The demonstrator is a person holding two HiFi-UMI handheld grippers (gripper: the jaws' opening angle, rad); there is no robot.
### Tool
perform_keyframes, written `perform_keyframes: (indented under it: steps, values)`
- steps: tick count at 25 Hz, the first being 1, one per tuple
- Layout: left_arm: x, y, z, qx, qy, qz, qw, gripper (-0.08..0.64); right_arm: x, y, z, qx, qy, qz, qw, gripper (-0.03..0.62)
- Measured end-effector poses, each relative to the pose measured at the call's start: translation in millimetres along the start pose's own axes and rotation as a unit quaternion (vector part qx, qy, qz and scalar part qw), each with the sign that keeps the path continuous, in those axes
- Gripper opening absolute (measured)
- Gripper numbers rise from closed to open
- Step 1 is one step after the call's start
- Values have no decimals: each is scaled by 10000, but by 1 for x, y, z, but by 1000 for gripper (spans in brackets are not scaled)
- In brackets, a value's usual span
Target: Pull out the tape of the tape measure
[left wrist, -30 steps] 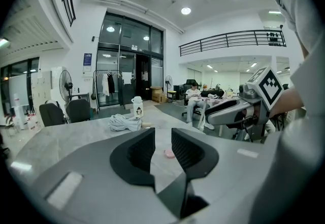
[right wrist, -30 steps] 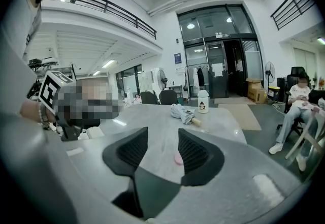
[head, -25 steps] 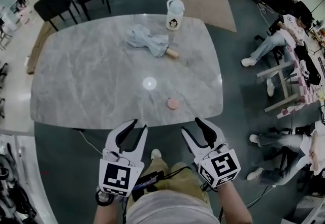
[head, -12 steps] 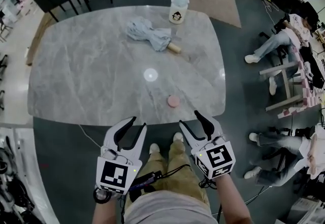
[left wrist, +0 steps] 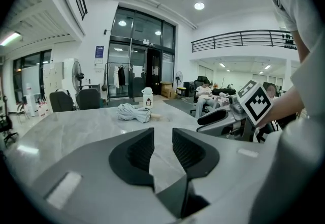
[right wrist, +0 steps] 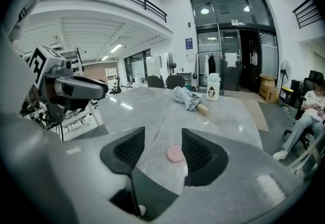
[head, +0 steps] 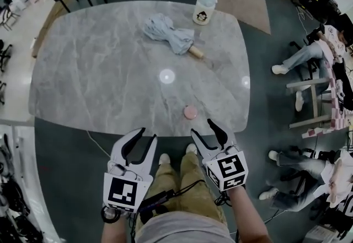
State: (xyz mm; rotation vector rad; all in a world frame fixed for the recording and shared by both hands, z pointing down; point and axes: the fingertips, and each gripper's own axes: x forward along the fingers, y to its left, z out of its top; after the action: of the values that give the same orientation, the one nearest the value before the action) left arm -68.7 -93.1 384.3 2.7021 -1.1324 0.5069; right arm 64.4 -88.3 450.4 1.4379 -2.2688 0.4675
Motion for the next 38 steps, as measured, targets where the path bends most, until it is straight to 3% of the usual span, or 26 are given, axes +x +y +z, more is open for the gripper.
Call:
perform_keyframes:
  steps: [24, 33, 38]
  values:
    - [19, 10, -30, -396, 339, 564, 9970, 112, 86, -30, -76, -198, 1114, 345, 9930, 256]
    - [22, 14, -36, -496, 441, 684, 9954, 112, 100, -28, -87, -254, 1289, 446, 9903, 255]
    - [21, 15, -38, -530, 475, 731, 9948, 112, 101, -30, -87, -306, 1310, 379, 9902, 209]
